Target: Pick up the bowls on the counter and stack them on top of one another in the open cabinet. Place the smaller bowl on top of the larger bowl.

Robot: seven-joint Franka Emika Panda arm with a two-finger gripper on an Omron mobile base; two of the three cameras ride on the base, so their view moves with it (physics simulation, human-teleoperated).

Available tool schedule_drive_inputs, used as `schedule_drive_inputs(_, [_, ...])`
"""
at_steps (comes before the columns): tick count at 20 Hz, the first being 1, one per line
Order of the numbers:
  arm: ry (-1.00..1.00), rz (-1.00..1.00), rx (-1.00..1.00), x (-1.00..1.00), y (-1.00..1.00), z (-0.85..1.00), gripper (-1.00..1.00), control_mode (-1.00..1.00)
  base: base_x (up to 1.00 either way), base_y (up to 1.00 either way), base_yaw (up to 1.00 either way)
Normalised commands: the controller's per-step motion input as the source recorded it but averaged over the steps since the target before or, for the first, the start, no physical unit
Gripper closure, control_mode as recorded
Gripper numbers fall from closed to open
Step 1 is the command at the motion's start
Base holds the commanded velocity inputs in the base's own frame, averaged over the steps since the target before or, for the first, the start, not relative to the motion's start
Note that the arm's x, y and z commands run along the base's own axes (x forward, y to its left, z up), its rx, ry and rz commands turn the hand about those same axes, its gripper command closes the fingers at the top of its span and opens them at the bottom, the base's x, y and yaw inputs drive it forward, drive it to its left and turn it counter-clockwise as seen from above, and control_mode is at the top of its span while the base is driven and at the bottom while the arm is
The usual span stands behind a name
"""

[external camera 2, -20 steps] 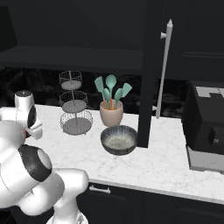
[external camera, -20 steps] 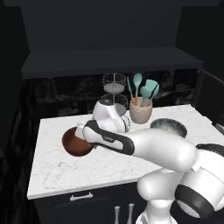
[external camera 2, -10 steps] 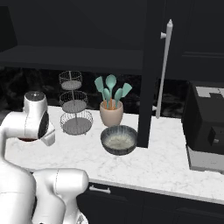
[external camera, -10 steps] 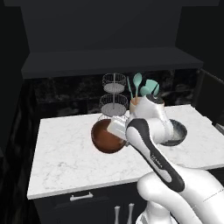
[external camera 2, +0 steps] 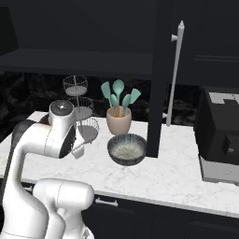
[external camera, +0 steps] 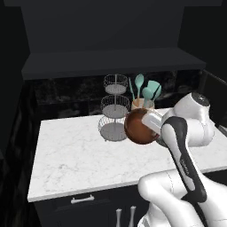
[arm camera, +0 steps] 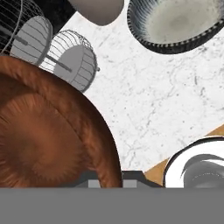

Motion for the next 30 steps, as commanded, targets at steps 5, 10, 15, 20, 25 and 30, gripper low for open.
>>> schedule_drive_inputs(5, [-0.01, -0.29, 0.00, 0.17, -1.00, 0.00, 1.00, -1.00, 0.00, 0.00, 0.00])
schedule_drive_inputs(10, [0.09, -0.37, 0.00, 0.59, -1.00, 0.00, 1.00, -1.00, 0.00, 0.00, 0.00])
schedule_drive_inputs(15, [0.13, -0.24, 0.00, 0.81, -0.95, -0.01, 1.00, -1.00, 0.00, 0.00, 0.00])
schedule_drive_inputs(20, [0.15, -0.02, 0.00, 1.00, -0.55, -0.40, 1.00, -1.00, 0.00, 0.00, 0.00])
schedule_drive_inputs(25, [0.17, 0.03, 0.07, 0.88, -0.27, -0.74, 1.00, -1.00, 0.00, 0.00, 0.00])
schedule_drive_inputs(30, [0.06, 0.02, 0.02, 0.65, -0.20, -0.70, 1.00, -1.00, 0.00, 0.00, 0.00])
